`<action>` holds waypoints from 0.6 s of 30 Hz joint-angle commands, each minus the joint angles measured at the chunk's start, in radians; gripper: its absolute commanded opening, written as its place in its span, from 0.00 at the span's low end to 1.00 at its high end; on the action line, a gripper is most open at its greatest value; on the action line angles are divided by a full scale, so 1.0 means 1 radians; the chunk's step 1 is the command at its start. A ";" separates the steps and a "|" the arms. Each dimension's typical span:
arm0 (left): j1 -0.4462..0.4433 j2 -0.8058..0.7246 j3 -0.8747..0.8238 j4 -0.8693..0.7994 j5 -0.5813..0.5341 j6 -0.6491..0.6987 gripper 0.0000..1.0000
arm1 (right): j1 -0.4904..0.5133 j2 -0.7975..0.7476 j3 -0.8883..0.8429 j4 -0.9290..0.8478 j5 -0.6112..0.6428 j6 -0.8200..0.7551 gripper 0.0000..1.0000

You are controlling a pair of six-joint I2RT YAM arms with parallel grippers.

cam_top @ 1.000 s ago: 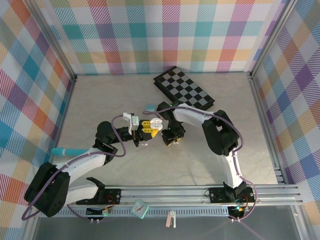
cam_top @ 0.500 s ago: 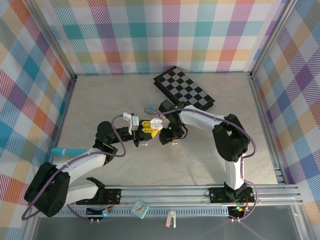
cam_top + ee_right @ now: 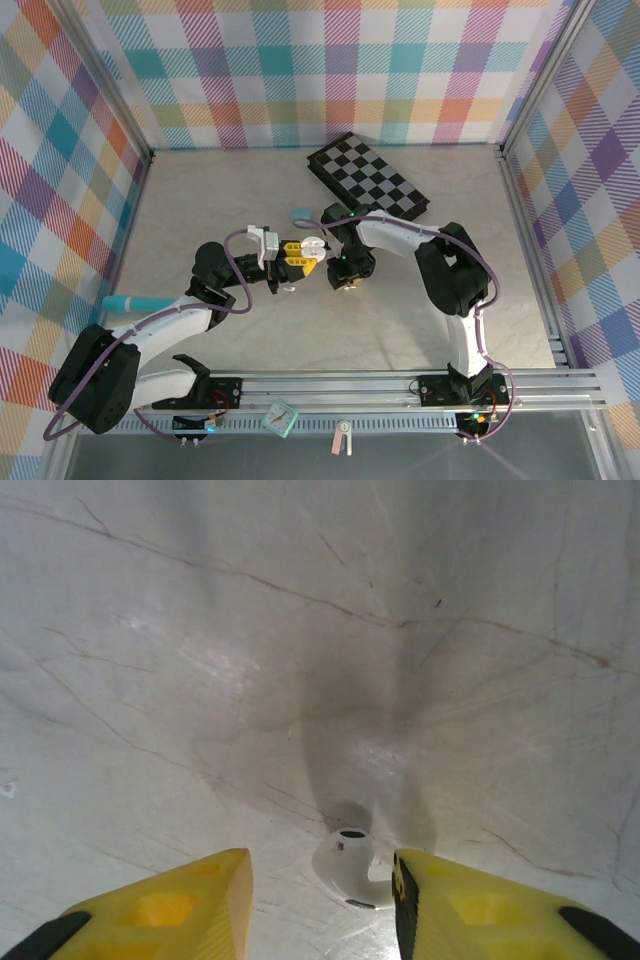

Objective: Insert the wireless bluetooth earbuds into the charging case

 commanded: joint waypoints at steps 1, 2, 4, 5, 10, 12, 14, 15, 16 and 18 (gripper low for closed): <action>0.008 -0.012 0.015 0.016 0.026 0.021 0.00 | 0.003 0.015 -0.022 -0.020 -0.020 -0.009 0.38; 0.007 -0.012 0.016 0.014 0.024 0.023 0.00 | 0.003 0.013 -0.027 -0.018 -0.023 -0.004 0.34; 0.007 -0.010 0.016 0.012 0.024 0.025 0.00 | 0.003 0.010 -0.038 -0.019 -0.031 0.003 0.29; 0.007 -0.009 0.016 0.011 0.025 0.025 0.00 | 0.003 0.009 -0.044 -0.020 -0.035 0.003 0.28; 0.007 -0.007 0.019 0.011 0.026 0.025 0.00 | 0.005 0.000 -0.066 -0.022 0.000 0.025 0.22; 0.007 -0.007 0.020 0.008 0.026 0.026 0.00 | 0.004 -0.016 -0.071 -0.018 0.011 0.039 0.20; 0.007 -0.008 0.023 0.007 0.027 0.026 0.00 | 0.001 -0.045 -0.079 -0.009 0.016 0.049 0.19; 0.007 -0.010 0.022 0.006 0.028 0.026 0.00 | -0.001 -0.059 -0.086 -0.001 0.019 0.055 0.19; 0.008 -0.012 0.022 0.005 0.027 0.027 0.00 | -0.006 -0.074 -0.097 0.010 0.017 0.063 0.18; 0.007 -0.014 0.022 0.003 0.025 0.028 0.00 | -0.027 -0.102 -0.122 0.031 -0.007 0.075 0.16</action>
